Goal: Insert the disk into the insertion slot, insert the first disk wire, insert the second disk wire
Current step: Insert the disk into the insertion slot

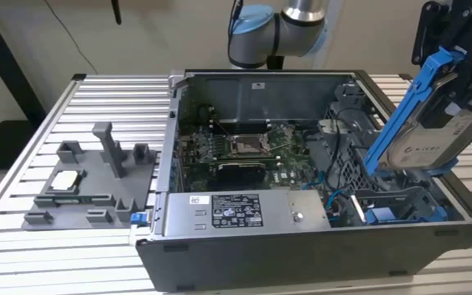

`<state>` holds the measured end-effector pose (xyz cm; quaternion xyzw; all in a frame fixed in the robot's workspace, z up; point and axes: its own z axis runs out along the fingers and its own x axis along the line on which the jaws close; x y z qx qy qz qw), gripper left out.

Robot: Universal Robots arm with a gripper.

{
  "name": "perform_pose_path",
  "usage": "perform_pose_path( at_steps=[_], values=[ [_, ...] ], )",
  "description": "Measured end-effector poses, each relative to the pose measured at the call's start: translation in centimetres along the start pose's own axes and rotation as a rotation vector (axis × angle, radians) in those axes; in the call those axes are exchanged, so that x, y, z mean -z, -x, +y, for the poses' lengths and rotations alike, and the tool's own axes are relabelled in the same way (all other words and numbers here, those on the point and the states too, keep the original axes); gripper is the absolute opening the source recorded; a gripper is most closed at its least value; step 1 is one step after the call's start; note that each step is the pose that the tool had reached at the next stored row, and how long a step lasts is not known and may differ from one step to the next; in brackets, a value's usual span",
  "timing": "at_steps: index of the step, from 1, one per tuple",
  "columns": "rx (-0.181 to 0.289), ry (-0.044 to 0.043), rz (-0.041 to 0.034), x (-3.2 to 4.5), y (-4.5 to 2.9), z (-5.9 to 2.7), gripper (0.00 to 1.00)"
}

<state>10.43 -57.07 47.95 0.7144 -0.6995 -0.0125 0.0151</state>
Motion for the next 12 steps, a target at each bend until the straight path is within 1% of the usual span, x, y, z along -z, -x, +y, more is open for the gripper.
perform_pose_path(
  at_steps=[12],
  values=[
    [0.000, -0.0056, -0.0002, -1.24, -0.04, -0.33, 0.33]
  ],
)
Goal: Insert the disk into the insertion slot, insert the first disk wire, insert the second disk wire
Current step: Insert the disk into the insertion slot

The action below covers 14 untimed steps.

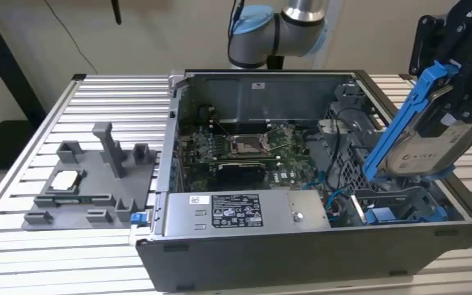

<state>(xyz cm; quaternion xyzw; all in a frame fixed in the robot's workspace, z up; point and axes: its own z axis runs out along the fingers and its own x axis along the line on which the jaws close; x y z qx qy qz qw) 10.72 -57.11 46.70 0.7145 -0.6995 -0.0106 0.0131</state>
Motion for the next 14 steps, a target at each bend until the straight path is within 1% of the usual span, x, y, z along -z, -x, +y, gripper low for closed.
perform_pose_path(
  at_steps=[2, 4, 8, 11, 14],
  values=[
    [0.000, -0.0008, 0.0001, -0.26, -0.14, -0.09, 0.33],
    [0.000, -0.0020, 0.0003, -0.62, -0.49, -0.10, 0.33],
    [-0.006, -0.0073, -0.0004, -1.37, -1.10, -0.13, 0.33],
    [-0.017, -0.0073, -0.0010, -1.89, -1.14, -0.20, 0.33],
    [-0.034, -0.0073, -0.0048, -2.29, -1.14, -0.30, 0.33]
  ],
)
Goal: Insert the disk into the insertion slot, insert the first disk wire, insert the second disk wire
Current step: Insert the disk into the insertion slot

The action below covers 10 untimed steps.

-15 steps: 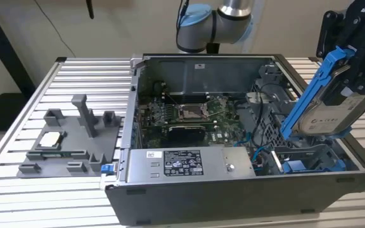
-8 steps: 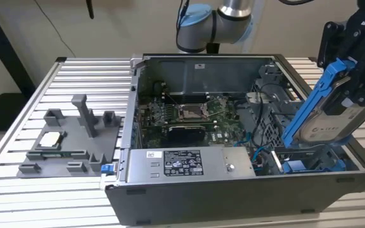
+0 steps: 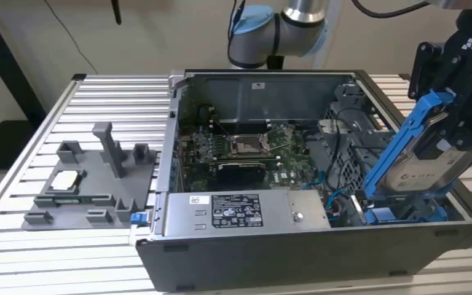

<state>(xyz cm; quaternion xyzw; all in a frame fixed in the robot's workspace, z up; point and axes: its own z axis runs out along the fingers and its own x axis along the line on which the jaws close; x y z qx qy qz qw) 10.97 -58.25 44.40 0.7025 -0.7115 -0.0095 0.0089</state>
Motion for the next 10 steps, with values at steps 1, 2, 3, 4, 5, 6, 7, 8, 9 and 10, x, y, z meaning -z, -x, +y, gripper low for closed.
perform_pose_path(
  at_steps=[1, 2, 3, 4, 5, 6, 7, 8, 9, 10],
  values=[
    [-0.004, 0.0000, -0.0024, -0.11, 0.00, -0.01, 0.33],
    [-0.007, 0.0001, -0.0058, -0.17, 0.00, -0.01, 0.33],
    [-0.008, 0.0002, -0.0119, -0.20, 0.02, -0.01, 0.33],
    [-0.010, 0.0003, -0.0190, -0.27, 0.06, -0.02, 0.33],
    [-0.010, 0.0004, -0.0273, -0.31, 0.09, -0.02, 0.33],
    [-0.011, 0.0005, -0.0356, -0.39, 0.09, -0.03, 0.33],
    [-0.011, 0.0006, -0.0402, -0.52, 0.09, -0.06, 0.33],
    [-0.012, 0.0007, -0.0424, -0.68, 0.09, -0.09, 0.33],
    [-0.012, 0.0007, -0.0447, -0.84, 0.09, -0.14, 0.33],
    [-0.013, 0.0007, -0.0473, -1.00, 0.09, -0.20, 0.33]
  ],
)
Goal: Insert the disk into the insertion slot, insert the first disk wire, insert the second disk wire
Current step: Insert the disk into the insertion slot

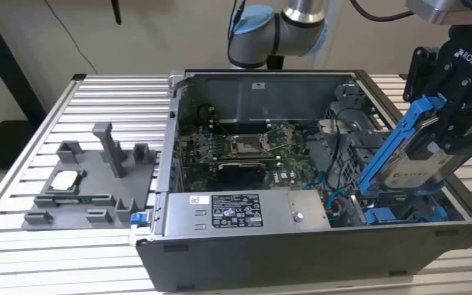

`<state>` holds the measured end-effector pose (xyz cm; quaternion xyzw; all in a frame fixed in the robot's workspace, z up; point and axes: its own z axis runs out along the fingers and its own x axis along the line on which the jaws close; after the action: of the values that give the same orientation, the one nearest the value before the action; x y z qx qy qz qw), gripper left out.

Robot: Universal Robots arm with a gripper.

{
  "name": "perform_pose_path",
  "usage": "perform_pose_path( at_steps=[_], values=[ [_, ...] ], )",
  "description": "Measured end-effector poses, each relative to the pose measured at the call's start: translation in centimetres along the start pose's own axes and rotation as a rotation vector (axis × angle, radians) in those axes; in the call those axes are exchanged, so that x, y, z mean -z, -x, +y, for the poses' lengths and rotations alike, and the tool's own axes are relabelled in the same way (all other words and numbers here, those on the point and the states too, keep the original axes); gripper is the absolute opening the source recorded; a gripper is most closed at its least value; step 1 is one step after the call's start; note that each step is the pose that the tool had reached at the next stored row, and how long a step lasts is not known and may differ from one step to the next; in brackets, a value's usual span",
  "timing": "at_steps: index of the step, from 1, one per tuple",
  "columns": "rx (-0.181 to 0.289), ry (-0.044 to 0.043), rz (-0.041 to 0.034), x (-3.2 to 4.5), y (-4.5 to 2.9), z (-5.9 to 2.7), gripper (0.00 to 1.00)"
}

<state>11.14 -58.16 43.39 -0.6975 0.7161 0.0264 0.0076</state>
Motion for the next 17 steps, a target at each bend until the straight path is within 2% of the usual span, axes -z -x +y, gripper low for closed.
perform_pose_path(
  at_steps=[4, 12, 17],
  values=[
    [-0.002, 0.0001, -0.0031, -0.54, -0.05, -0.46, 0.33],
    [-0.004, -0.0001, -0.0033, -1.96, -0.36, -0.54, 0.33],
    [-0.005, -0.0002, -0.0029, -2.53, -0.56, -0.58, 0.33]
  ],
)
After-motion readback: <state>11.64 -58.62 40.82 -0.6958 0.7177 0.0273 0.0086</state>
